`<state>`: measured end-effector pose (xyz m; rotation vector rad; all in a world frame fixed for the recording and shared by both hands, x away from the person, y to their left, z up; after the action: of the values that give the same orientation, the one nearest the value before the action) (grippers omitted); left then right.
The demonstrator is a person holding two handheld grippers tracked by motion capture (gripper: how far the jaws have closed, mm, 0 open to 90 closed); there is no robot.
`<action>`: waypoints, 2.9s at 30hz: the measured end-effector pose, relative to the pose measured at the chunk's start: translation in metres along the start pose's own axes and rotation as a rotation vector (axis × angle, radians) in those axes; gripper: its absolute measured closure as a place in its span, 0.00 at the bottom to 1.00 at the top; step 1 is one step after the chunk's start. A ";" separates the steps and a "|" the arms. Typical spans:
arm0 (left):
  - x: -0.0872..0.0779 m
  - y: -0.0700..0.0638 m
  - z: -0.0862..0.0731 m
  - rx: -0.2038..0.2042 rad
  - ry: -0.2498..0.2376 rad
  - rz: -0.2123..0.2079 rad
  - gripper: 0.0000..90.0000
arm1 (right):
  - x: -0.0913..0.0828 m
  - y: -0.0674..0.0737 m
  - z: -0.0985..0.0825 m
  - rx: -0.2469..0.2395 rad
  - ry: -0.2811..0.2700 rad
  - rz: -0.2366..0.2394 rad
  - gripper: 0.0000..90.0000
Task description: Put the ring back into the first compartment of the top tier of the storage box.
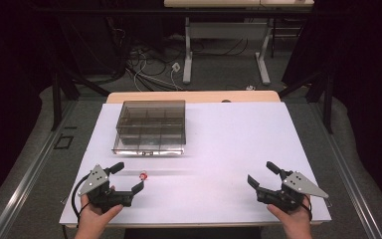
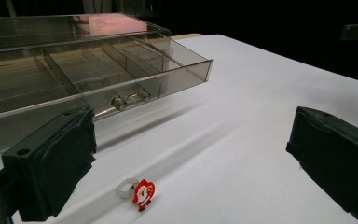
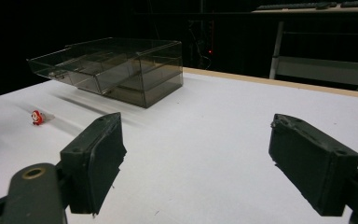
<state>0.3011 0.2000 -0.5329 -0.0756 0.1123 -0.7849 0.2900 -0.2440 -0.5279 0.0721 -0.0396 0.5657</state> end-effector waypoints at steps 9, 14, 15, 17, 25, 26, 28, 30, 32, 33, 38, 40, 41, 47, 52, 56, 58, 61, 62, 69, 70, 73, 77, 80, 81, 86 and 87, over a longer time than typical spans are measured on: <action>0.003 0.003 -0.001 -0.009 0.003 0.005 0.01 | 0.000 -0.001 -0.002 -0.002 0.016 -0.001 0.18; 0.005 0.004 -0.003 -0.023 0.022 0.025 0.01 | 0.000 -0.001 -0.002 -0.006 0.015 -0.003 0.17; 0.005 0.004 -0.003 -0.025 0.023 0.029 0.01 | 0.000 0.000 -0.002 -0.005 0.012 -0.005 0.17; 0.006 0.004 -0.003 -0.018 0.027 0.041 0.01 | 0.000 0.000 -0.002 -0.005 0.014 -0.005 0.17; 0.012 0.004 -0.008 0.008 0.092 0.083 0.09 | 0.000 -0.001 -0.003 -0.004 0.018 -0.016 0.17; 0.012 0.004 -0.009 0.012 0.099 0.087 0.11 | 0.000 -0.001 -0.004 -0.006 0.020 -0.014 0.17; 0.013 0.005 -0.010 0.013 0.107 0.090 0.15 | 0.000 -0.002 -0.004 -0.005 0.020 -0.015 0.17; 0.014 0.006 -0.011 0.018 0.120 0.097 0.18 | 0.000 -0.002 -0.005 -0.005 0.021 -0.017 0.17; 0.015 0.007 -0.012 0.011 0.127 0.108 0.18 | 0.000 -0.002 -0.006 -0.001 0.023 -0.018 0.17; 0.016 0.007 -0.013 0.008 0.130 0.112 0.18 | 0.000 -0.002 -0.006 0.000 0.025 -0.019 0.17; 0.017 0.010 -0.016 -0.004 0.153 0.125 0.19 | 0.001 -0.002 -0.008 -0.012 0.033 -0.006 0.17; 0.019 0.011 -0.018 -0.016 0.163 0.131 0.20 | 0.001 -0.003 -0.009 -0.008 0.035 -0.015 0.17; 0.019 0.011 -0.019 -0.010 0.170 0.135 0.20 | 0.001 -0.003 -0.009 -0.005 0.034 -0.021 0.17; 0.022 0.013 -0.024 -0.012 0.208 0.147 0.24 | 0.001 -0.005 -0.010 0.004 0.037 -0.028 0.17; 0.028 0.016 -0.031 0.006 0.262 0.155 0.31 | 0.001 -0.005 -0.010 0.005 0.040 -0.022 0.17; 0.031 0.020 -0.033 0.011 0.280 0.169 0.33 | 0.001 -0.004 -0.011 0.007 0.044 -0.023 0.17; 0.033 0.021 -0.036 0.005 0.292 0.175 0.33 | 0.001 -0.004 -0.011 0.007 0.043 -0.023 0.17; 0.035 0.025 -0.039 0.006 0.303 0.174 0.37 | 0.001 -0.004 -0.011 0.007 0.051 -0.020 0.17; 0.037 0.027 -0.040 0.009 0.311 0.179 0.37 | 0.001 -0.004 -0.011 0.009 0.049 -0.020 0.17; 0.045 0.030 -0.044 0.010 0.336 0.183 0.39 | 0.001 -0.004 -0.011 0.009 0.045 -0.015 0.17; 0.045 0.030 -0.044 0.010 0.336 0.183 0.39 | 0.001 -0.004 -0.011 0.009 0.045 -0.015 0.17; 0.046 0.031 -0.046 0.000 0.358 0.181 0.44 | 0.001 -0.004 -0.011 0.011 0.045 -0.016 0.17; 0.048 0.032 -0.049 -0.024 0.378 0.183 0.49 | 0.001 -0.004 -0.011 0.007 0.044 -0.009 0.17; 0.048 0.032 -0.050 -0.068 0.387 0.179 0.53 | 0.001 -0.004 -0.011 0.008 0.044 -0.009 0.17; 0.048 0.032 -0.050 -0.068 0.387 0.179 0.54 | 0.001 -0.004 -0.011 0.008 0.044 -0.009 0.17; 0.047 0.031 -0.051 -0.088 0.402 0.181 0.61 | 0.001 -0.004 -0.011 0.008 0.044 -0.010 0.17; 0.047 0.031 -0.051 -0.086 0.409 0.179 0.62 | 0.001 -0.004 -0.011 0.007 0.043 -0.007 0.17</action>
<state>0.3489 0.1870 -0.5905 0.0152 0.5339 -0.6074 0.2930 -0.2463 -0.5388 0.0672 0.0045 0.5606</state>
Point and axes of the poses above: each handheld gripper's, and its own axes: x roughly forward along the jaws, z roughly out of its top, y roughly to its left, the point moved 5 cm from there along x, roughly forward along the jaws, and after that the axes turned 13 degrees about -y, right-handed, at the moved point
